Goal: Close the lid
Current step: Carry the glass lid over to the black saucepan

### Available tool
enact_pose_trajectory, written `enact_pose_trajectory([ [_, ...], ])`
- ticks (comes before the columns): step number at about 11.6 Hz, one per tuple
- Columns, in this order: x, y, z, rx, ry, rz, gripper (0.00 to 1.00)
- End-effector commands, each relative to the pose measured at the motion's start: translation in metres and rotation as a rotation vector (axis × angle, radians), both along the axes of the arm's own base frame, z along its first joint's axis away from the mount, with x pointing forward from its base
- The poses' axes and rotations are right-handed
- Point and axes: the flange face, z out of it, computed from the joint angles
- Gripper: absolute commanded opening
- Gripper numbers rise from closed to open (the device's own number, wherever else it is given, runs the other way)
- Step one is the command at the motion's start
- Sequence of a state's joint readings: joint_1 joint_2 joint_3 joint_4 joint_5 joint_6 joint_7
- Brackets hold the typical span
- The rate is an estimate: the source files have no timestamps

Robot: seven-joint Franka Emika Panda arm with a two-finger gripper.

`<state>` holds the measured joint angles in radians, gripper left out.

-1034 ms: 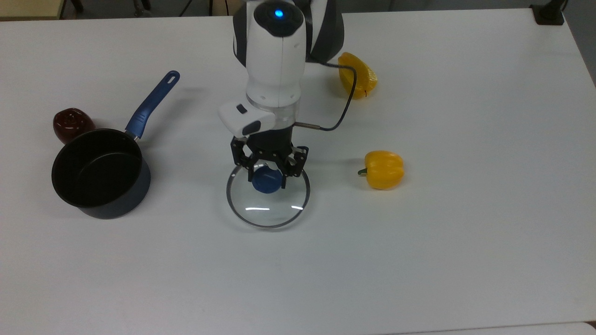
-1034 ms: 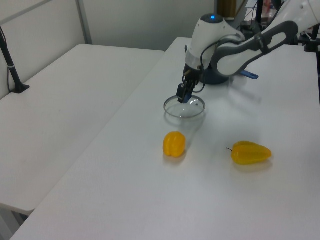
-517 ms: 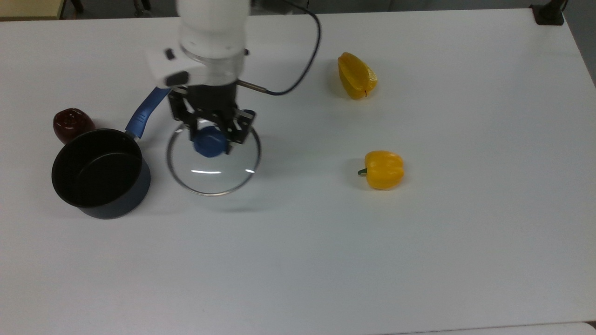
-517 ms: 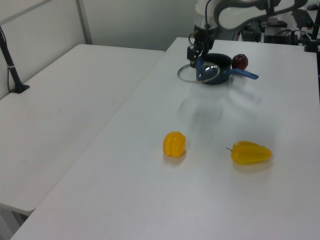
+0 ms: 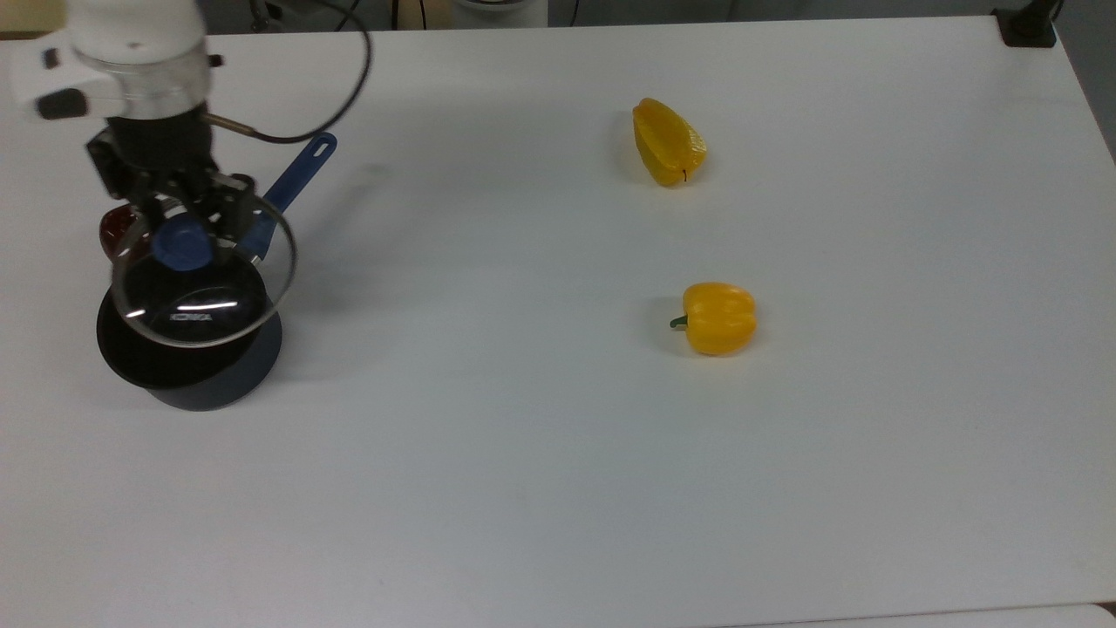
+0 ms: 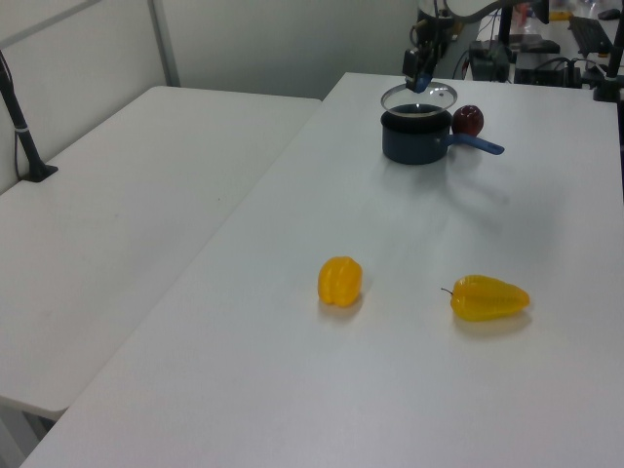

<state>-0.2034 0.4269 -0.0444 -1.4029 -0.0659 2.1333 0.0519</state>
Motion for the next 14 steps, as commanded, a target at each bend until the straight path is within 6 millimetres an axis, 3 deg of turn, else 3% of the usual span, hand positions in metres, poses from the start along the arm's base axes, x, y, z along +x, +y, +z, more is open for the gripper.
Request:
enact_pose_trajectory([
  [1, 0.003, -0.039, -0.007, 0.013, -0.076, -0.01, 0.46],
  [5, 0.005, -0.059, -0.031, 0.003, -0.085, -0.02, 0.46],
  [10, 0.005, -0.048, -0.059, 0.001, -0.094, 0.005, 0.46],
  [14, 0.003, -0.046, -0.063, 0.0, -0.092, 0.008, 0.47],
])
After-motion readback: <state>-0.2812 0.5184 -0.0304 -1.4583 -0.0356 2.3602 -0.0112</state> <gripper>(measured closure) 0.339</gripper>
